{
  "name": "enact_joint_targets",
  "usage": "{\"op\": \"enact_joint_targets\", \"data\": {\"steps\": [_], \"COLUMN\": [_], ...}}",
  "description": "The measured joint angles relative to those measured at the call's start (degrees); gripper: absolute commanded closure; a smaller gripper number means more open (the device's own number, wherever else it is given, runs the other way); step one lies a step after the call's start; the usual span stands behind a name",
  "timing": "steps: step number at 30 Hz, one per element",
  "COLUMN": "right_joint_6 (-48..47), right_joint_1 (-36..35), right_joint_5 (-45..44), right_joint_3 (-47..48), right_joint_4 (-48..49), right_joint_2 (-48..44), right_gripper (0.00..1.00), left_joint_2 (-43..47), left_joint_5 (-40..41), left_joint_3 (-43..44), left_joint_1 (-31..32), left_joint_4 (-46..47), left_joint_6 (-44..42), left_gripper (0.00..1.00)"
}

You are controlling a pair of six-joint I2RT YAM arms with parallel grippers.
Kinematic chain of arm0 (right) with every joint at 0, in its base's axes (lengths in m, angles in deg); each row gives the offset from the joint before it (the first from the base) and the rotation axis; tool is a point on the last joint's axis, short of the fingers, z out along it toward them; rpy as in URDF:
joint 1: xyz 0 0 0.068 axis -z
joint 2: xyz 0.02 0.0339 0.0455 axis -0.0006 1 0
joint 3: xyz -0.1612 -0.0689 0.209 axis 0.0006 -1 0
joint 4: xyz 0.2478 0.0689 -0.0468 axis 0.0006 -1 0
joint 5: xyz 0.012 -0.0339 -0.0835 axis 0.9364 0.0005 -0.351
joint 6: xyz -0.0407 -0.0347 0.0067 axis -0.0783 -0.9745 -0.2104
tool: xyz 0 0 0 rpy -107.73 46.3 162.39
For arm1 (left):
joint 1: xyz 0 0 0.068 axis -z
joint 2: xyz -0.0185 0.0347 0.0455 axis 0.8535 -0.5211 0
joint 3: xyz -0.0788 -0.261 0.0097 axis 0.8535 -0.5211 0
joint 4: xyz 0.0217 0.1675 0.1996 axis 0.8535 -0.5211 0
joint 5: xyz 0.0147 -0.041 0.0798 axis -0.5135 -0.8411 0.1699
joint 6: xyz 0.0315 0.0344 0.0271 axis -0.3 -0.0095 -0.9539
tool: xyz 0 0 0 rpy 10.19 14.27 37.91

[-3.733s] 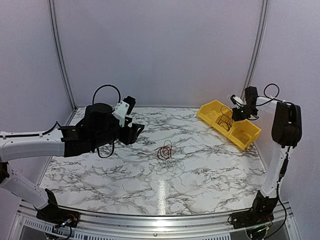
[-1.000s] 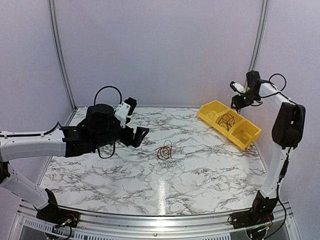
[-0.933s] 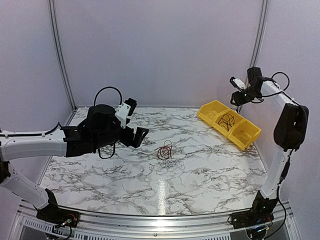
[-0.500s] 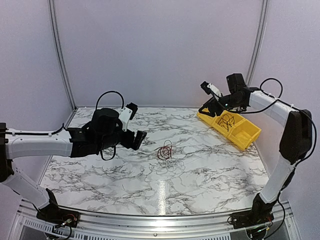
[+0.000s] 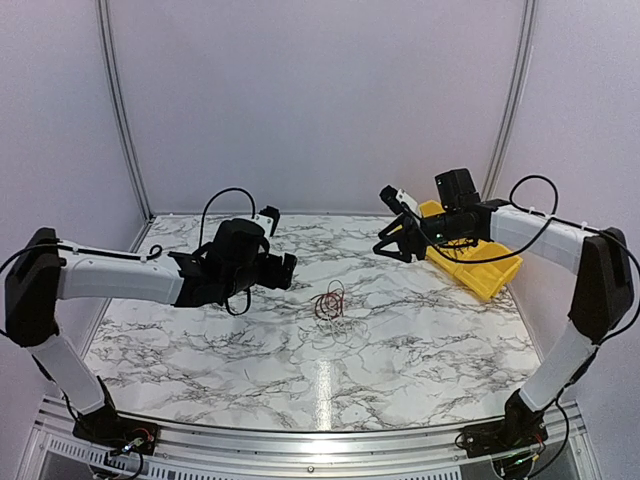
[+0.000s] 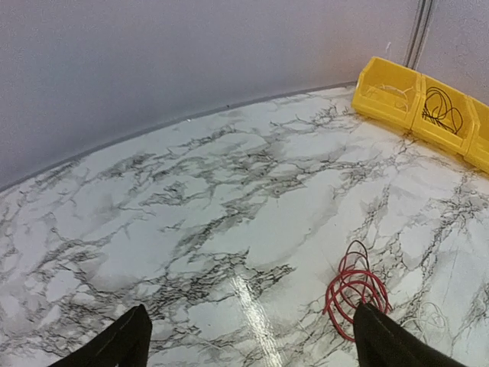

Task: Untangle the cables

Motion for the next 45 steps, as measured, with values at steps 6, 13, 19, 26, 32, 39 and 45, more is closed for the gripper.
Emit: {"op": "enact_joint_targets", "data": {"steps": [6,13,19,26,32,39,45], "right_joint_6": [1.4,1.2,0.5,-0.2,-0.5,-1.4,-2.7], "right_joint_1": [0.0,0.0,0.0,0.0,0.0,0.0,-0.9], "right_joint_5": [0.7,1.5,2.0,1.9,1.3,0.9,1.0], "right_joint_3": [-1.4,-1.4,-1.4,-0.3,-0.1,0.3,0.5], "right_joint_4": [4.0,3.0,2.5,1.6,0.6,-0.4,-1.4], "right_joint_2": [-0.3,2.9,3.1,5.6,7.1,7.1,7.1], "right_gripper": [0.44,0.44,0.44,0.46,0.47,0.48,0.47], "left_joint_2": [-11.3,-20.2,-24.4,-28.0,-28.5,-26.8,-16.1], "left_joint_5": [-13.3,-27.1,-32.5,-35.8,-37.8,-37.9,-37.4], "left_joint_3": [3.6,9.0,10.3,12.3,12.9,12.5,9.1], "left_joint_1": [-2.6,-4.3,-5.0,-5.5,-5.6,-5.6,-4.8], "left_joint_4": [1.2,2.2,2.5,2.8,3.8,4.4,4.4], "left_joint_6": [5.8,14.0,19.1,22.2,23.5,22.0,17.9], "left_gripper": [0.4,0.49,0.6,0.77,1.0,1.0,1.0]}}
